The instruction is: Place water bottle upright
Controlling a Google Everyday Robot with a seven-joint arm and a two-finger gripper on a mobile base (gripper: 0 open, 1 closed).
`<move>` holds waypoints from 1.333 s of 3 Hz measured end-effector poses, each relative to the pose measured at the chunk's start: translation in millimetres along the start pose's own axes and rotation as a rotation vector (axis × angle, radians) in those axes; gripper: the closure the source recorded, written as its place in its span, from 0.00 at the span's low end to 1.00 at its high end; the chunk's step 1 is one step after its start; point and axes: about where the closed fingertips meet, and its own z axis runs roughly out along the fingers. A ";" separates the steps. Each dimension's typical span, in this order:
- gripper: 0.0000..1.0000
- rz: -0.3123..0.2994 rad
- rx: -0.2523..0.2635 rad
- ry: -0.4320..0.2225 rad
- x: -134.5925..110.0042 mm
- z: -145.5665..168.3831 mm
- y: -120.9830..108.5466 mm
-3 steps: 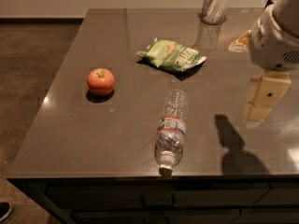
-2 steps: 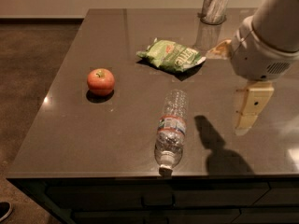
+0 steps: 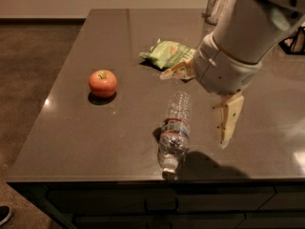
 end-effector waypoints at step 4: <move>0.00 -0.426 -0.176 0.079 -14.9 85.5 6.4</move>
Offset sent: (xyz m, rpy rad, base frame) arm -0.0137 0.0398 -0.0835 -0.1791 -0.0332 0.4579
